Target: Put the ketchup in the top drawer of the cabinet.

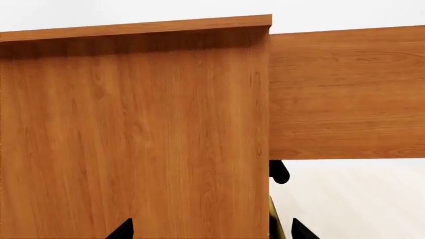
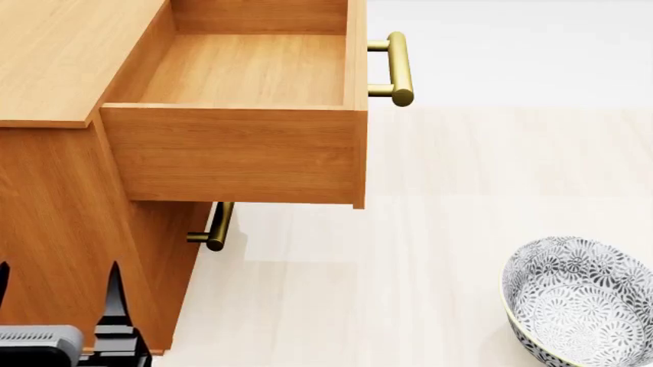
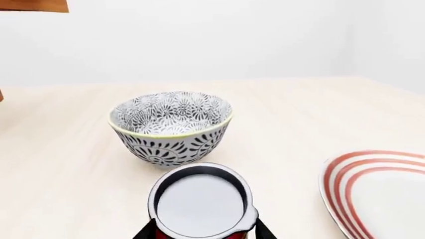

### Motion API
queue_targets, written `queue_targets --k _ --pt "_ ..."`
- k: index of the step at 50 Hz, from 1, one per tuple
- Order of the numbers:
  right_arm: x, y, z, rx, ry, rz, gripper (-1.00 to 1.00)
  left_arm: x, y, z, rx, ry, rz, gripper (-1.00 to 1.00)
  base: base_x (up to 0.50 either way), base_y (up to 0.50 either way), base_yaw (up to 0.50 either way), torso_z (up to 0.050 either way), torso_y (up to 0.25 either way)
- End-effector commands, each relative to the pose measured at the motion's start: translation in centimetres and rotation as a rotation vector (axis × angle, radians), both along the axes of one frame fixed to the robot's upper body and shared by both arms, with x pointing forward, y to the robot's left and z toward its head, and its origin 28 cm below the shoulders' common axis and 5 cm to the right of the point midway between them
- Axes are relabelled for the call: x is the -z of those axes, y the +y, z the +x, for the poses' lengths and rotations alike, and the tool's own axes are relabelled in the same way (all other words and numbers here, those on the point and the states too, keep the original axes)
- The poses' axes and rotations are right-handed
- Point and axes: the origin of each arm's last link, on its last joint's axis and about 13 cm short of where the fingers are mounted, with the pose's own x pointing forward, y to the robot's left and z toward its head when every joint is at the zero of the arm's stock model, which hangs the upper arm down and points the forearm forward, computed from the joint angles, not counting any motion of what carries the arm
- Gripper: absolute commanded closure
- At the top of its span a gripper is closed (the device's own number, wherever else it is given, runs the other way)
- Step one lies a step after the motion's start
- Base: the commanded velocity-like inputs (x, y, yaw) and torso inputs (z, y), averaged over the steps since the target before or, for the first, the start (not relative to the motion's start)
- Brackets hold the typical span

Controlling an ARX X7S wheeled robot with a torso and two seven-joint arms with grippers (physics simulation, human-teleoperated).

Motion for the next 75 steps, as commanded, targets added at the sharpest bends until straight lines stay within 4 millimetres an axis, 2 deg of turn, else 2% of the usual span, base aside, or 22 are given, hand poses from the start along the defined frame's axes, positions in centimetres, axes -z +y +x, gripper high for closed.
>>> queue_targets --k 1,19,35,43,75 --pt "-1.2 0.2 0.6 -0.007 -0.033 -0.035 1.0 0.1 0.1 0.0 -0.002 0.0 -0.002 -1.0 0.0 0.0 0.0 0.0 0.0" --pt "-3.9 0.6 1.5 -0.006 -0.1 -0.05 1.0 -0.1 0.2 -0.1 -0.003 -0.002 -0.006 -1.0 0.0 0.0 0.0 0.0 0.0" --pt "-7.4 0.9 2.5 0.008 -0.141 -0.062 1.0 0.0 0.4 0.1 -0.003 -0.001 -0.011 -1.0 0.0 0.0 0.0 0.0 0.0" --pt "-8.6 0.9 2.7 0.033 -0.13 -0.061 1.0 0.2 0.4 0.3 0.0 0.004 -0.012 -1.0 0.0 0.0 0.0 0.0 0.0" --pt "-17.3 2.3 4.3 0.009 -0.27 -0.137 1.0 0.3 0.4 0.6 0.005 0.009 -0.016 -1.0 0.0 0.0 0.0 0.0 0.0"
